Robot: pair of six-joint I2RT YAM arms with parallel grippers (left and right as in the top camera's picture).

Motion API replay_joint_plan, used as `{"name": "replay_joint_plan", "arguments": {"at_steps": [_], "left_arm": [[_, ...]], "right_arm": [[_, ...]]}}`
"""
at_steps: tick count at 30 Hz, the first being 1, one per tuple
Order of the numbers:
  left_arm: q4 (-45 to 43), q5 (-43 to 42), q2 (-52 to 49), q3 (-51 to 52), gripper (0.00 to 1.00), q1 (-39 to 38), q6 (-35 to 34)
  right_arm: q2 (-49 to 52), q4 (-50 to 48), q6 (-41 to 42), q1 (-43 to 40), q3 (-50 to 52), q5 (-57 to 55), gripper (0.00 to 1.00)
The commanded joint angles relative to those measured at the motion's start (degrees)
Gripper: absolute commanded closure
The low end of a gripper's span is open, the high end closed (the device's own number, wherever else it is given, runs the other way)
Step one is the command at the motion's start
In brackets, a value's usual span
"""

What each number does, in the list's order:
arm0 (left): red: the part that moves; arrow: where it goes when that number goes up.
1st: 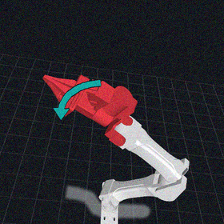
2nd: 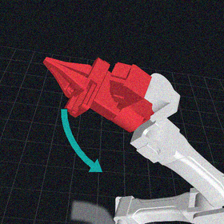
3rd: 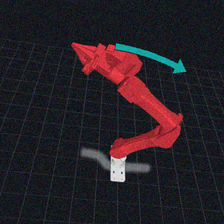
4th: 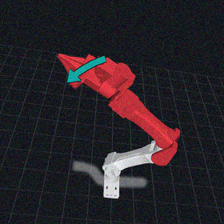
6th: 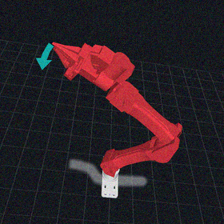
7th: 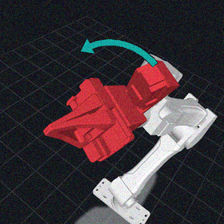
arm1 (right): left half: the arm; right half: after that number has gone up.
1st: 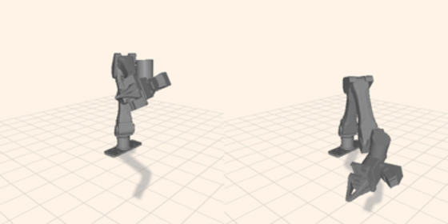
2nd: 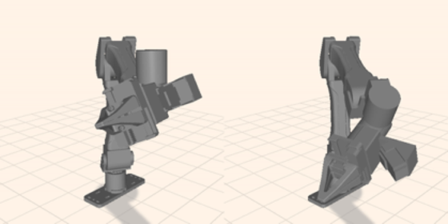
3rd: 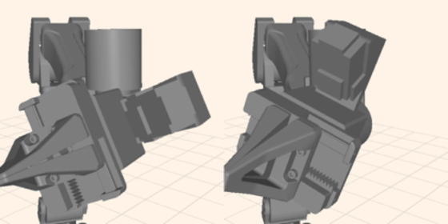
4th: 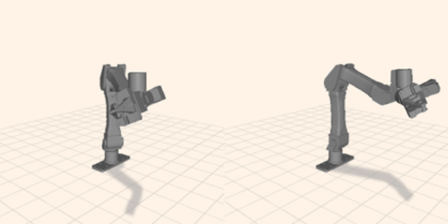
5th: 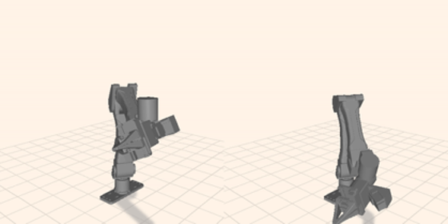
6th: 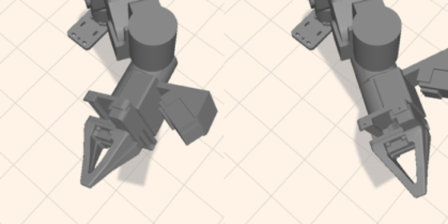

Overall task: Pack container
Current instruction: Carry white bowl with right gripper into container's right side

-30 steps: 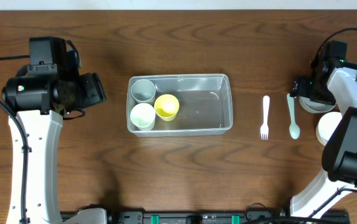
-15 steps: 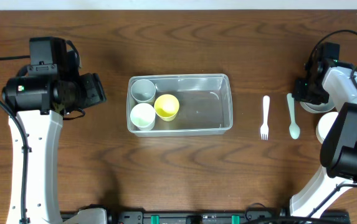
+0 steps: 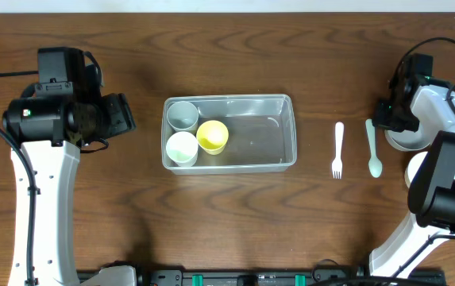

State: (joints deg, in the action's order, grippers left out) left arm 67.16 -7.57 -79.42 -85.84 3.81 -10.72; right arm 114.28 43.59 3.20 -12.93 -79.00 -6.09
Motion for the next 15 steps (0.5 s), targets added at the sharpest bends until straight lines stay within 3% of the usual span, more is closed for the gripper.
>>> {"name": "replay_joint_plan", "arguments": {"at_steps": [1, 8, 15], "left_arm": [[0.28, -0.61, 0.00, 0.28, 0.32, 0.24, -0.55], [0.28, -0.61, 0.00, 0.28, 0.32, 0.24, -0.55], [0.28, -0.61, 0.00, 0.28, 0.32, 0.24, -0.55]], "right_arm": [[0.04, -0.11, 0.55, 1.57, -0.55, 0.52, 0.99], [-3.15, 4.98, -2.73, 7.26, -6.47, 0.52, 0.99], [-13.38, 12.46, -9.66, 18.58, -15.15, 3.34, 0.99]]}}
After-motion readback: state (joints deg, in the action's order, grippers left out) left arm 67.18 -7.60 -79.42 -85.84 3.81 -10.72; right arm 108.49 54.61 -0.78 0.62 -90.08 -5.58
